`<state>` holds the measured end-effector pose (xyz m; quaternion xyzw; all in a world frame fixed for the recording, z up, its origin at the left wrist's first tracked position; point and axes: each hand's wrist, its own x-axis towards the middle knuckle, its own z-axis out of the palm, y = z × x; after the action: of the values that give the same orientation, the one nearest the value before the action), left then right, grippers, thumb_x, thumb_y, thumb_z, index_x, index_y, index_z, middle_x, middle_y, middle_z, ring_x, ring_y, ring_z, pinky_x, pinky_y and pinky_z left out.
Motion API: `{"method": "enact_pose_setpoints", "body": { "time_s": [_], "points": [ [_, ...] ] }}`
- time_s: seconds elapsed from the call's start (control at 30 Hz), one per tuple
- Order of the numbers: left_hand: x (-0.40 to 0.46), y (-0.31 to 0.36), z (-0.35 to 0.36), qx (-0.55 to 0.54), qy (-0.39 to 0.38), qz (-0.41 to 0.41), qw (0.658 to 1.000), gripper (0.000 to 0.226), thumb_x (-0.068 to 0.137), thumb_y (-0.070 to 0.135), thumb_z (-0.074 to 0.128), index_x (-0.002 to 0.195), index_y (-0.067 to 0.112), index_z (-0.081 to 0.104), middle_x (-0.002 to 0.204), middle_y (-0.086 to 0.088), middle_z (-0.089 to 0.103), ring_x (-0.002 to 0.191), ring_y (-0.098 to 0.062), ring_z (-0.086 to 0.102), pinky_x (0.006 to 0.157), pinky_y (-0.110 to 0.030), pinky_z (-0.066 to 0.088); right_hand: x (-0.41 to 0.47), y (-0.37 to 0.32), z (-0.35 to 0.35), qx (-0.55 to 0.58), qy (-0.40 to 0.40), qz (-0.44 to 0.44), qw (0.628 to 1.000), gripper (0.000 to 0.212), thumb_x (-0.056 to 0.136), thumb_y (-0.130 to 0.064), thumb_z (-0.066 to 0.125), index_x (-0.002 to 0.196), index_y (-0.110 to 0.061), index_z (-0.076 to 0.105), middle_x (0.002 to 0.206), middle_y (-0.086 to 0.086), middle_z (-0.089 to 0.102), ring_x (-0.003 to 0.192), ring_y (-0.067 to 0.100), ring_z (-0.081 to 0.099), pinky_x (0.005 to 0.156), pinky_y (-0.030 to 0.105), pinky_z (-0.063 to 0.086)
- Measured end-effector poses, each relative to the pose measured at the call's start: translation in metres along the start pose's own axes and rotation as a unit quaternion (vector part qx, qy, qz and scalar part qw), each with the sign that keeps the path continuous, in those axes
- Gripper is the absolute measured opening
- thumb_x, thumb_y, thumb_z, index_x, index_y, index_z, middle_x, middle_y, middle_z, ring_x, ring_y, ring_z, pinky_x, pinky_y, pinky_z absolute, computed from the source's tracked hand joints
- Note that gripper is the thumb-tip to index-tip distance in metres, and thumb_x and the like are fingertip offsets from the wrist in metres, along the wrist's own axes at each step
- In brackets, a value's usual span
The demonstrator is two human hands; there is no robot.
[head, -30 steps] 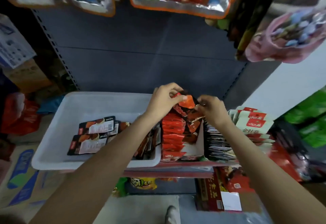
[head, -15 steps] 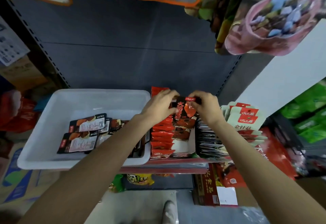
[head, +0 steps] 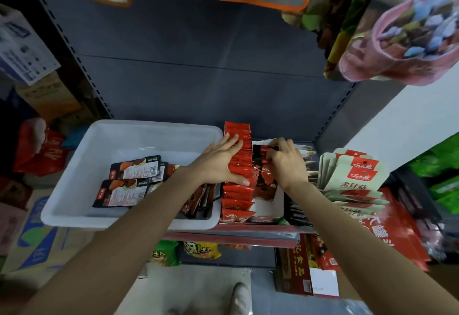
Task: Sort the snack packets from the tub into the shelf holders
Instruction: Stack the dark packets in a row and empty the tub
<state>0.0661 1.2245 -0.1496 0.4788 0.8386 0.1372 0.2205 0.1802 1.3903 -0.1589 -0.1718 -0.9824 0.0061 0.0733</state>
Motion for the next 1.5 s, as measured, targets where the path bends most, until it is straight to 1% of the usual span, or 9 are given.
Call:
{"method": "enact_pose_setpoints", "body": {
  "time_s": [0.2,0.33,0.53,0.7,0.83,0.97,1.17,1.33,1.5],
  "points": [
    [-0.028,-0.021,0.008,-0.110,0.140,-0.002,0.984,0.069,0.088,0.048,0.057,0.146,0.021,0.031,0.158,0.006,0.002,0.145,-0.010,-0.005,0.117,-0.036,0.006,0.002,-0.010,-0.010,0.052,-0.019,0.021,0.998,0.025,0.082,-0.013,0.068,0.107,-0.011,0.065,0.117,0.008,0.054,0.109,0.027,0.047,0.086,0.039,0.045],
    [-0.056,-0.075,0.018,-0.145,0.225,-0.109,0.957,0.037,0.092,0.020,0.057,0.129,0.014,0.054,0.147,0.000,0.038,0.137,-0.018,0.034,0.114,-0.031,0.025,0.014,-0.054,-0.030,0.189,0.023,0.002,0.982,0.021,0.086,-0.014,0.064,0.107,-0.010,0.065,0.114,0.008,0.056,0.108,0.025,0.051,0.089,0.037,0.045],
    [-0.092,-0.170,0.033,-0.104,0.107,-0.287,0.946,0.053,0.089,0.011,0.059,0.139,0.016,0.041,0.141,-0.009,0.046,0.121,-0.026,0.050,0.101,-0.038,0.044,0.033,-0.160,-0.012,0.217,-0.090,-0.088,0.968,0.031,0.091,-0.018,0.056,0.121,-0.014,0.056,0.126,0.005,0.049,0.112,0.022,0.051,0.092,0.034,0.044],
    [-0.102,-0.205,0.033,-0.094,0.112,-0.258,0.955,0.068,0.088,0.019,0.064,0.146,0.016,0.029,0.148,-0.011,0.035,0.137,-0.027,0.033,0.113,-0.039,0.028,0.037,-0.219,0.041,0.180,-0.259,-0.094,0.944,0.060,0.089,-0.027,0.060,0.142,-0.018,0.034,0.141,0.008,0.038,0.131,0.027,0.035,0.106,0.041,0.036],
    [-0.102,-0.217,0.039,-0.065,0.063,-0.264,0.960,0.076,0.086,0.033,0.065,0.147,0.014,0.024,0.151,-0.010,0.029,0.139,-0.027,0.029,0.112,-0.043,0.030,0.036,-0.234,0.070,0.117,-0.339,-0.064,0.931,0.083,0.089,-0.036,0.060,0.151,-0.025,0.007,0.159,0.000,0.004,0.146,0.020,0.004,0.118,0.040,0.017],
    [-0.099,-0.215,0.034,0.040,0.088,-0.268,0.958,0.062,0.086,0.033,0.064,0.140,0.015,0.039,0.131,-0.012,0.052,0.121,-0.029,0.048,0.099,-0.044,0.044,0.036,-0.234,0.078,0.081,-0.353,-0.050,0.931,0.082,0.088,-0.044,0.058,0.151,-0.027,0.007,0.159,-0.001,-0.001,0.146,0.018,-0.001,0.119,0.041,0.012],
    [-0.100,-0.205,0.018,0.271,0.010,-0.196,0.943,0.029,0.089,0.002,0.049,0.118,0.001,0.050,0.105,-0.012,0.066,0.095,-0.029,0.065,0.078,-0.038,0.051,0.035,-0.235,0.077,0.095,-0.345,-0.041,0.933,0.082,0.086,-0.044,0.060,0.151,-0.026,0.013,0.159,-0.002,0.002,0.146,0.017,0.002,0.119,0.039,0.013],
    [-0.099,-0.200,0.018,0.138,0.063,-0.263,0.953,0.054,0.087,0.054,0.055,0.116,0.008,0.053,0.105,-0.011,0.062,0.093,-0.027,0.063,0.069,-0.032,0.046,0.035,-0.237,0.075,0.090,-0.347,-0.043,0.932,0.080,0.087,-0.043,0.061,0.150,-0.025,0.015,0.159,0.000,0.004,0.146,0.018,0.002,0.118,0.041,0.016],
    [-0.084,-0.190,0.027,0.096,0.043,-0.276,0.955,0.034,0.097,0.030,0.043,0.116,0.004,0.055,0.117,-0.016,0.058,0.103,-0.032,0.058,0.082,-0.040,0.047,0.033,-0.238,0.079,0.086,-0.340,-0.040,0.935,0.081,0.086,-0.041,0.062,0.150,-0.024,0.015,0.159,-0.001,0.003,0.146,0.019,0.003,0.118,0.041,0.016]
  ]
}}
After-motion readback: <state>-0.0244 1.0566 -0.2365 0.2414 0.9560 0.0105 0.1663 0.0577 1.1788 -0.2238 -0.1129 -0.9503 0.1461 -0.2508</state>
